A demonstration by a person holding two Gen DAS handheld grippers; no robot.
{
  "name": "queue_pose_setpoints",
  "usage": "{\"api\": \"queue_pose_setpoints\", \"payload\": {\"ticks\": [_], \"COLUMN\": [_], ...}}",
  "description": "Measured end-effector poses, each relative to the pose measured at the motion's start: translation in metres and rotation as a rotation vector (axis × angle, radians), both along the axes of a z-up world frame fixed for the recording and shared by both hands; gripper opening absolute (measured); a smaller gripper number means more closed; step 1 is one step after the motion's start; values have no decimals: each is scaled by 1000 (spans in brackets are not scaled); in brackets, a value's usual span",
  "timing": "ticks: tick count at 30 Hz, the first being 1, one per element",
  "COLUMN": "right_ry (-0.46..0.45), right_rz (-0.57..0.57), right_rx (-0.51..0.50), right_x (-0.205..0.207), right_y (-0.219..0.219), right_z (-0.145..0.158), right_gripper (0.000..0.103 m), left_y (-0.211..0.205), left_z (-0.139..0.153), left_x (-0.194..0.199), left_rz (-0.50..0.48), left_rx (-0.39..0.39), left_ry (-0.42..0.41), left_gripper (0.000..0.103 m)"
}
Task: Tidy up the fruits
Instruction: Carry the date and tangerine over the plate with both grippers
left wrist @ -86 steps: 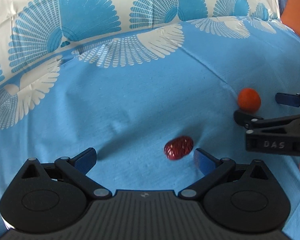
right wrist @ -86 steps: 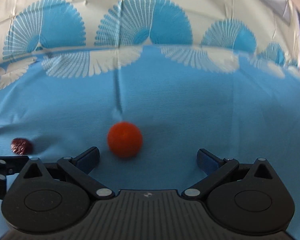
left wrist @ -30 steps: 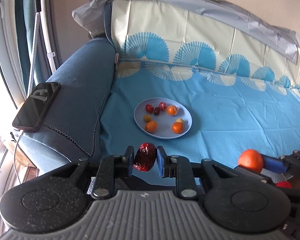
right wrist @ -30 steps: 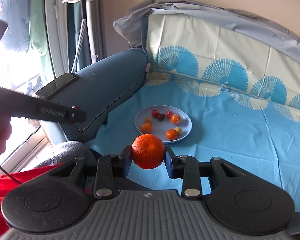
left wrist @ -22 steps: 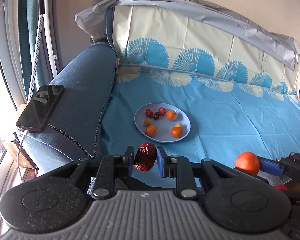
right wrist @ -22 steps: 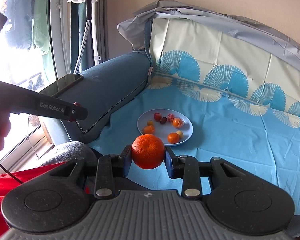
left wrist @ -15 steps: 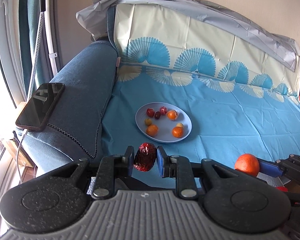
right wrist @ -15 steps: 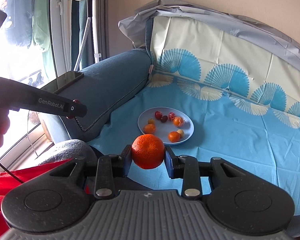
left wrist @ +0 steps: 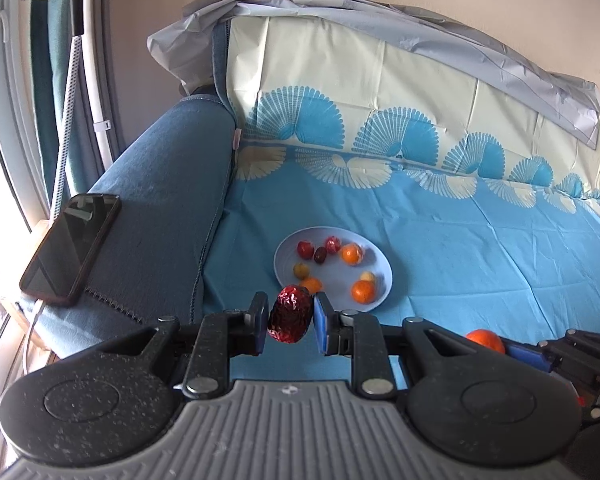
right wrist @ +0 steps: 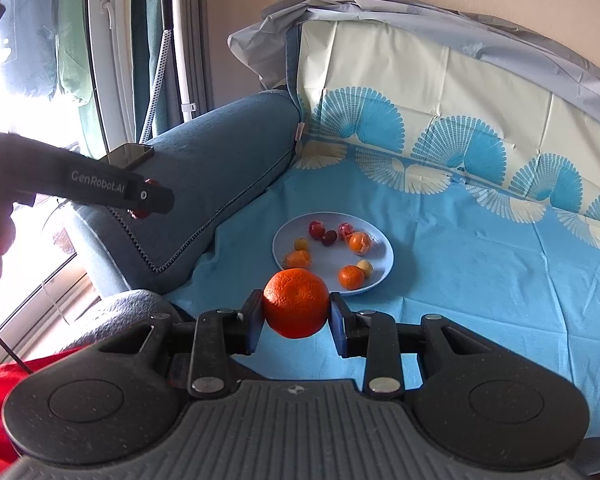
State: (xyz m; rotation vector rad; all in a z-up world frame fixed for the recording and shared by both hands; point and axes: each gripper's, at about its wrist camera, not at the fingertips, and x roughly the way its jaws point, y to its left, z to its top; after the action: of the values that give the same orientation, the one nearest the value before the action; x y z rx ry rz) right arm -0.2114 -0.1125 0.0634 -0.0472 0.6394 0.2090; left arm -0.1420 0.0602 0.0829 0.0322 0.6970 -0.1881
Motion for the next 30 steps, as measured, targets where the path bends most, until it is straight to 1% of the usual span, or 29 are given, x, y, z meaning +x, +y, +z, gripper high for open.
{"api": "queue_pose_setpoints", "payload": {"ticks": [6,12,16,22,30], "right_ry": [4,29,49,89,137], "right_rz": [-21,-56,-69,-88,-118], "right_rx": [18,38,38,42,46], "right_x": [31,78,112,160,207], "right_y": [-7,-16,-20,-29,-37], "right_z": [-7,-24,-39,-67,-102], "right_gripper": [36,36,36,36,36], "left_y": [-10,-29,-44,-63,-73], "left_z": [-4,-20,-39,-78,-117], "left_x": [39,86,118,164,206], "left_rz": [-7,-37,-74,-105,-125], "left_rx": [6,18,24,43,72], "left_ry": [8,27,41,104,158], "left_gripper": [26,26,26,26,26]}}
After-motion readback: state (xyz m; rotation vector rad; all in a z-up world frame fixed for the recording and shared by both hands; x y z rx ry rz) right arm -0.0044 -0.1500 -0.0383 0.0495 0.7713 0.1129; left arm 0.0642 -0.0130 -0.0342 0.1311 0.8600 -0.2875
